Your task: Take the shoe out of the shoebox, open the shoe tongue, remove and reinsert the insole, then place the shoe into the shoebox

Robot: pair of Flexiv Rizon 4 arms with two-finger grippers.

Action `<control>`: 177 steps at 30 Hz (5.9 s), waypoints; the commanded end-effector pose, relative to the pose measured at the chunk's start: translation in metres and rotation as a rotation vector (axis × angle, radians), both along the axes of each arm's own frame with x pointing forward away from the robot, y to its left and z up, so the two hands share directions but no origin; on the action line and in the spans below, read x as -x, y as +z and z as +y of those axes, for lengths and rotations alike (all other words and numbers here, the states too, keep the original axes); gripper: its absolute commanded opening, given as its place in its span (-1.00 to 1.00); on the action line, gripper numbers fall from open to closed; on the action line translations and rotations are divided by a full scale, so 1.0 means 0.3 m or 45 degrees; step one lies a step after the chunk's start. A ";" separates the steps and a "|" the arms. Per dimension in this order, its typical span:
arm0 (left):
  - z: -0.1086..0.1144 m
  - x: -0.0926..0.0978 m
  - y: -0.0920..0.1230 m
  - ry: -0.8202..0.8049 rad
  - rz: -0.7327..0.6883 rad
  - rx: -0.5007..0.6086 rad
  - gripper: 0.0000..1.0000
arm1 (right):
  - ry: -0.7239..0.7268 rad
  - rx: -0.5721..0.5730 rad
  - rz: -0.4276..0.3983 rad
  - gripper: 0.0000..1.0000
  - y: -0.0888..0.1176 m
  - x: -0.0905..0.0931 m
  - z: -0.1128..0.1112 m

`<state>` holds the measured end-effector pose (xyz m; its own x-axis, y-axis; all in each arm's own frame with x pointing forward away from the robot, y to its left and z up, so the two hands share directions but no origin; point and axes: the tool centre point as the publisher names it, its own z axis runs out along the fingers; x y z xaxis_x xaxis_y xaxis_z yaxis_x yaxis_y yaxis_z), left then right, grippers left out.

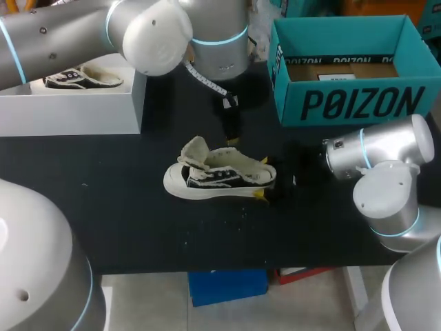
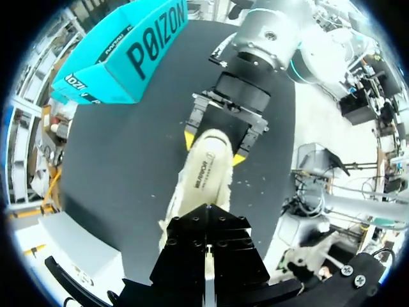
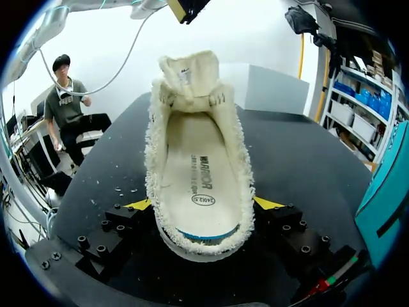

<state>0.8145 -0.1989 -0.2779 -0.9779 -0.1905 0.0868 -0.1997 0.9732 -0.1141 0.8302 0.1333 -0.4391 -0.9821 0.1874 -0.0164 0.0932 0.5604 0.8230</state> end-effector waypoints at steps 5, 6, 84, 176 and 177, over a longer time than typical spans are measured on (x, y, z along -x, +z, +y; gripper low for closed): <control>0.020 -0.014 -0.010 -0.205 0.063 0.100 -1.00 | -0.003 0.001 0.001 -1.00 -0.008 -0.004 -0.004; 0.020 -0.014 -0.010 -0.205 0.063 0.100 -1.00 | -0.003 0.001 0.001 -1.00 -0.008 -0.004 -0.004; 0.013 0.025 -0.394 -0.501 0.290 0.071 -1.00 | -0.003 0.001 0.001 -1.00 -0.008 -0.004 -0.004; 0.141 -0.087 -0.646 0.112 -0.922 -0.079 -0.77 | -0.003 0.001 0.001 -1.00 -0.008 -0.004 -0.004; 0.137 -0.090 -0.645 0.089 -0.868 -0.061 -0.73 | -0.003 0.001 0.001 -1.00 -0.008 -0.004 -0.004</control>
<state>0.8133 -0.1711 -0.4241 -0.7591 -0.2581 -0.5976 -0.1781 0.9654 -0.1906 0.8295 0.1361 -0.4386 -0.9823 0.1863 -0.0177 0.0914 0.5598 0.8236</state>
